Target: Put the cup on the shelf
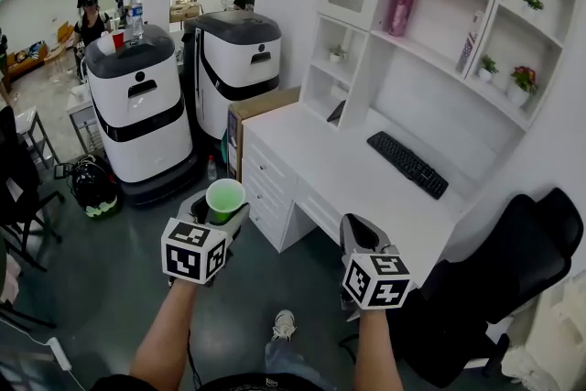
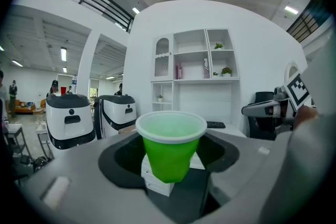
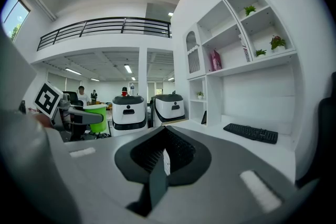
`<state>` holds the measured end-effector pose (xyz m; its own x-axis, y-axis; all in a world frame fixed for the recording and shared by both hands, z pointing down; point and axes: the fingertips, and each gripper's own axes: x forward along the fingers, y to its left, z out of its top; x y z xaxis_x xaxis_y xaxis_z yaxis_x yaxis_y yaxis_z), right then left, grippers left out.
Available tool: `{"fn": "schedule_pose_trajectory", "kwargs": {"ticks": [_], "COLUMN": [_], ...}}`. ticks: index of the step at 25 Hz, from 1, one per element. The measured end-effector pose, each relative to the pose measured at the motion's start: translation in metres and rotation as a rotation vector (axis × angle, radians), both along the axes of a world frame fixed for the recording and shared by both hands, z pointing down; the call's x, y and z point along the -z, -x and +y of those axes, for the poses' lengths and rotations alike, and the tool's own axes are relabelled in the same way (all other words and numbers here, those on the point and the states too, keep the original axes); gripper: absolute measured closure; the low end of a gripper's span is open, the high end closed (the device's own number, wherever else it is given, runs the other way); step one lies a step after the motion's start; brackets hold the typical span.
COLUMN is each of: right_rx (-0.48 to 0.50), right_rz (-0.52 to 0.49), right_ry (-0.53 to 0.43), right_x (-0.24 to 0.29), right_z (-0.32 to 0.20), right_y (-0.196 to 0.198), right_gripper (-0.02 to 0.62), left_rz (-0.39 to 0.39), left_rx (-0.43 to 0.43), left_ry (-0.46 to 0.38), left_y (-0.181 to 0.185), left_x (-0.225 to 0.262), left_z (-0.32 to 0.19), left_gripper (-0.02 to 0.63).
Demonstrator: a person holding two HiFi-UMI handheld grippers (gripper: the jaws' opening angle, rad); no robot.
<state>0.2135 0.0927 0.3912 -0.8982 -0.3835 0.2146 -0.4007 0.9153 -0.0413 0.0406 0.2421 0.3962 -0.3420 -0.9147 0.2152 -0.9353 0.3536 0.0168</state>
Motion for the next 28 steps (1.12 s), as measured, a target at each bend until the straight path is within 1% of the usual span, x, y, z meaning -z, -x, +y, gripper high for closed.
{"fn": "schedule_pose_trajectory", "kwargs": {"ticks": [7, 16, 21, 28], "right_rx": [0.029, 0.064, 0.079, 0.093], "right_rz": [-0.002, 0.018, 0.015, 0.006], "right_ry": [-0.014, -0.005, 0.003, 0.019], "right_x": [0.002, 0.005, 0.010, 0.010], "right_z": [-0.053, -0.154, -0.203, -0.253], "right_y": [0.048, 0.119, 0.152, 0.185], "right_gripper": [0.572, 0.572, 0.572, 0.572], "left_rz": [-0.006, 0.002, -0.006, -0.015], "left_rx": [0.014, 0.028, 0.026, 0.039], "left_ry": [0.013, 0.027, 0.039, 0.049], "left_y": [0.041, 0.102, 0.127, 0.156], "left_x": [-0.006, -0.001, 0.006, 0.010], "left_z": [-0.048, -0.150, -0.201, -0.250], "left_gripper": [0.311, 0.311, 0.311, 0.311]}}
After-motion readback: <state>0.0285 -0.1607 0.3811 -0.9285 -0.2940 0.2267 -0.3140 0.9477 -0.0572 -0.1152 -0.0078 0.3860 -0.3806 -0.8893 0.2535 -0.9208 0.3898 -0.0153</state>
